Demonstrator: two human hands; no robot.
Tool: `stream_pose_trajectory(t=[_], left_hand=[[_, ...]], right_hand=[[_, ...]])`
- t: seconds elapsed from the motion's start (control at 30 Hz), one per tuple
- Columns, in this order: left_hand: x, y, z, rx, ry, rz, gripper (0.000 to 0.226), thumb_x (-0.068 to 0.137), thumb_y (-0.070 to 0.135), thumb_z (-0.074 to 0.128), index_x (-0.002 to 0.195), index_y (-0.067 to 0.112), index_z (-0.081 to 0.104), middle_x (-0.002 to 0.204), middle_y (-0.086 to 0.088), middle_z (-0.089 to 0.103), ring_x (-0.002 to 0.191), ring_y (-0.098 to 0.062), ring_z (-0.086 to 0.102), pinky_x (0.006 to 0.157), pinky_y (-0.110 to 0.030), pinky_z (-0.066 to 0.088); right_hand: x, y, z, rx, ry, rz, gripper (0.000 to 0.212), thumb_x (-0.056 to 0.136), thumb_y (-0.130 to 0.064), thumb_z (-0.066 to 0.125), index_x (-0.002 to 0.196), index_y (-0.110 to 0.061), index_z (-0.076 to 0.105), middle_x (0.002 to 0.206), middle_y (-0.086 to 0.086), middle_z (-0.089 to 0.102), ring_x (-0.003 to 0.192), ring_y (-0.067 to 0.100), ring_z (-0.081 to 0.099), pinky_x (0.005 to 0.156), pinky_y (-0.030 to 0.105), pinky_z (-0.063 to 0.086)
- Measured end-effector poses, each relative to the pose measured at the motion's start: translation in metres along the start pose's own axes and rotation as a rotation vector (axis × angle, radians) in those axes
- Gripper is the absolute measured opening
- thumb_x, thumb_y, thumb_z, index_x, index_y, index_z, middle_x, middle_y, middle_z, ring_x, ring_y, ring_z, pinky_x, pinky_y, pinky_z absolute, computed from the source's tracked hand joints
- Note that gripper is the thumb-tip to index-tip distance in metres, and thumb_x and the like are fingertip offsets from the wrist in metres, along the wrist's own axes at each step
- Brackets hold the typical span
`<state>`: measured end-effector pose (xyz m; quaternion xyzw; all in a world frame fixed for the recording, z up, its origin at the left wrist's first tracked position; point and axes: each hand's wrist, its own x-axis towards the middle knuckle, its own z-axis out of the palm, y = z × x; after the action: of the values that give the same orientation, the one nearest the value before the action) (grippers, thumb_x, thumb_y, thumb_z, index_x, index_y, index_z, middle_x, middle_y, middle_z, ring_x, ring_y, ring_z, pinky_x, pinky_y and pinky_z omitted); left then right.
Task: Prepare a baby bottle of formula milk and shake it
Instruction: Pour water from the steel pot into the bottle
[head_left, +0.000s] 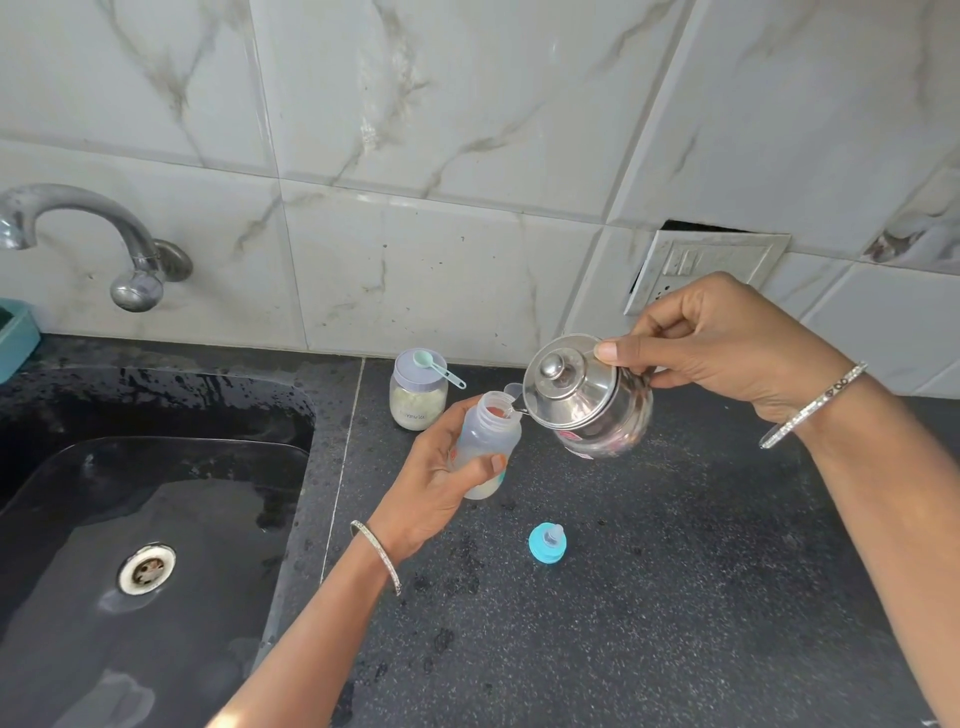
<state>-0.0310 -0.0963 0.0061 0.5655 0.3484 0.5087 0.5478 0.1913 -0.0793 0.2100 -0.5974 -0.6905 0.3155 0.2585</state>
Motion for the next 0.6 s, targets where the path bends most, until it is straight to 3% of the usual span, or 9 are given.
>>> stream_pose_trajectory(t=[0.33, 0.47, 0.6], left_hand=[[0.001, -0.001, 0.001, 0.039, -0.005, 0.004, 0.054, 0.079, 0.031, 0.069, 0.132, 0.025, 0.058, 0.122, 0.013, 0.066, 0.116, -0.005, 0.06, 0.096, -0.016, 0.046], [0.001, -0.002, 0.002, 0.046, -0.006, -0.003, 0.055, 0.079, 0.03, 0.069, 0.132, 0.023, 0.058, 0.121, 0.015, 0.066, 0.114, -0.003, 0.06, 0.094, -0.015, 0.045], [0.001, -0.003, 0.001, 0.042, -0.004, -0.008, 0.054, 0.078, 0.029, 0.069, 0.131, 0.025, 0.058, 0.121, 0.016, 0.067, 0.115, -0.003, 0.06, 0.095, -0.016, 0.046]], right_hand=[[0.002, -0.004, -0.006, -0.046, 0.028, -0.024, 0.053, 0.049, -0.055, 0.084, 0.075, -0.009, 0.082, 0.073, 0.013, 0.079, 0.069, 0.013, 0.073, 0.068, 0.025, 0.064], [0.004, -0.01, -0.007, -0.078, 0.022, -0.034, 0.052, 0.05, -0.055, 0.084, 0.075, -0.009, 0.083, 0.073, 0.011, 0.08, 0.07, 0.013, 0.073, 0.075, 0.029, 0.065], [0.006, -0.013, -0.009, -0.08, 0.015, -0.061, 0.049, 0.052, -0.053, 0.084, 0.075, -0.01, 0.083, 0.071, 0.009, 0.08, 0.069, 0.012, 0.073, 0.072, 0.023, 0.063]])
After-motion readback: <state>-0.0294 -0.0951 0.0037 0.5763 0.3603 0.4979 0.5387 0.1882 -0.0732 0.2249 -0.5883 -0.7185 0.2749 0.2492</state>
